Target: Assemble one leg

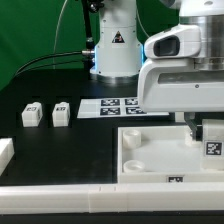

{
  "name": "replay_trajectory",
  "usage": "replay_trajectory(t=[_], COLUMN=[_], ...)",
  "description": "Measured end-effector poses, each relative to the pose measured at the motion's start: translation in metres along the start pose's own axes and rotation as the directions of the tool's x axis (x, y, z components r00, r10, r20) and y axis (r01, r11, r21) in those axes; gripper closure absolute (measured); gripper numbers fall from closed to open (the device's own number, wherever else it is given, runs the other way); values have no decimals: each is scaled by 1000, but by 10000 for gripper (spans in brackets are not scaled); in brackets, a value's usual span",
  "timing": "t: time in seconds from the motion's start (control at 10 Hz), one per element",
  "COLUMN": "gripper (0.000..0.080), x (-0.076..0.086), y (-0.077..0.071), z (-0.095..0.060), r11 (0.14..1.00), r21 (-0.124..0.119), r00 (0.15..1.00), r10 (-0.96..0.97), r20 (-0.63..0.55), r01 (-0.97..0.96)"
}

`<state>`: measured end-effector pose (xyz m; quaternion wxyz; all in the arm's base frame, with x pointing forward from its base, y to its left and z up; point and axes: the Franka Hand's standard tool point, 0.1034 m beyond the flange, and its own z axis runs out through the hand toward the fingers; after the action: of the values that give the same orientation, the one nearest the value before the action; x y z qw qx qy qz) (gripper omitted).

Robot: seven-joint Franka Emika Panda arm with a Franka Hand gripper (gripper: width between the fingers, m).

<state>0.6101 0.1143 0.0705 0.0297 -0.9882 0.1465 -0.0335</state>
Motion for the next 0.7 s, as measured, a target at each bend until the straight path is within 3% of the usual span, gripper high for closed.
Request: replay_trajectory(t=[0.3,0.6,0.7], gripper=[508,508,508], x=[0,0,0], y=[2,3,3], z=[0,1,1], r11=[944,797,706], r21=[4,8,10], r00=[944,797,706], r10=[331,604,708], r20=[3,12,20], r01=[-331,-604,-708])
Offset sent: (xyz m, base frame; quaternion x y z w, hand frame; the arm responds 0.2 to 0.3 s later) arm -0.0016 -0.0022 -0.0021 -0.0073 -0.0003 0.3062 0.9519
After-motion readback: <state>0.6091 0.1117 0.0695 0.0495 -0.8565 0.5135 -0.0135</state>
